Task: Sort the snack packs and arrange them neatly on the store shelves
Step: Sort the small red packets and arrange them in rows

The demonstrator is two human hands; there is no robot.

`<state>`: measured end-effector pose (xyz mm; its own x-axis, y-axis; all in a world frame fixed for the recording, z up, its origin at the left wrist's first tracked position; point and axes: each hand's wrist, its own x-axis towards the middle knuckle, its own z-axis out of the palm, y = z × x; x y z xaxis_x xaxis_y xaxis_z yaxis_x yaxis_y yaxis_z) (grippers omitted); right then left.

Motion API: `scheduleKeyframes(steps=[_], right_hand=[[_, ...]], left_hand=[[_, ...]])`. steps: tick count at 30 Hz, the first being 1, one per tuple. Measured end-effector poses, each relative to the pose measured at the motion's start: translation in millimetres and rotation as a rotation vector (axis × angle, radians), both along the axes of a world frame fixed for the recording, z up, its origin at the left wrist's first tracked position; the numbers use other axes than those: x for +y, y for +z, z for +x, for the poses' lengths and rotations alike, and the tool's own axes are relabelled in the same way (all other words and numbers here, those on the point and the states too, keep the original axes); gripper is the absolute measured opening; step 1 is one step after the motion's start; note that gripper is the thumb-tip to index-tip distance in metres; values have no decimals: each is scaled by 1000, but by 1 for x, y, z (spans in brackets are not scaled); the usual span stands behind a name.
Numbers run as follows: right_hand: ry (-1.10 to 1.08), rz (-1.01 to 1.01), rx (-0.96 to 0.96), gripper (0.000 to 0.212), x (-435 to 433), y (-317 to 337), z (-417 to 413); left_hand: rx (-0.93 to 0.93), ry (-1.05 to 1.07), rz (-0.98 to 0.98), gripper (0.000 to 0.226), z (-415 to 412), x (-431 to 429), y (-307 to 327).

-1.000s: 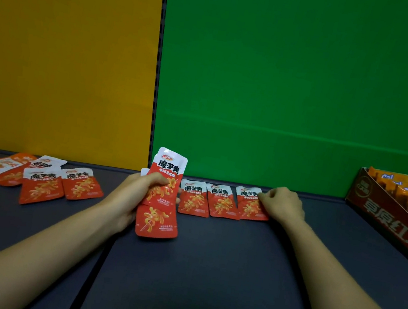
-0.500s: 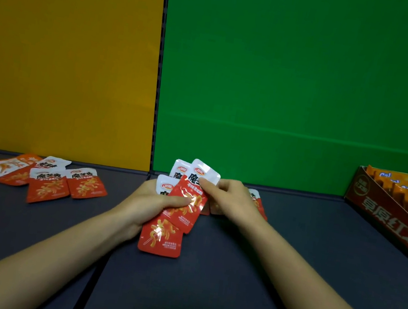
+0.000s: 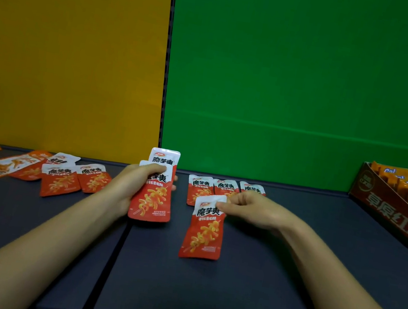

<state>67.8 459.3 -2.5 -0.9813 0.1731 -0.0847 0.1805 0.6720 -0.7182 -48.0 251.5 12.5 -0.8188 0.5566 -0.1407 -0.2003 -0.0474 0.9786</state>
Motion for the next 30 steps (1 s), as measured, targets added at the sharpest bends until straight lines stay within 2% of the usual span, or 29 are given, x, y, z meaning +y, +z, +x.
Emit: scheduleKeyframes(steps=[4,11,14,16,20,23,26,28,30], right_hand=[[0,108,34,48,-12,-3,-5],[-2,237,38,40,-19,-5,-6],[-77,314,122,39,-16,-4,-3],[-126,217,227,40,-16,-1,-2],[-102,-259,305,41,-21,-2,-7],[-114,-320,329,46,-23,-5,-11],[-144,-322,357,39,-22,-3,-11],[-161,-289,386,32,-19,0,-8],[-232,-212,444,36,-8,4,-5]], left_hand=[[-48,-82,-61,10,6,3,2],[36,-136,-76,8,7,9,-4],[75,-202,-64,10,9,9,-6],[106,-237,-80,8,12,9,-7],[151,-292,-72,12,20,14,-10],[165,-324,-51,18,28,21,-13],[161,-330,-39,15,35,25,-13],[161,-309,-30,15,36,26,-13],[180,-274,-21,17,36,25,-13]])
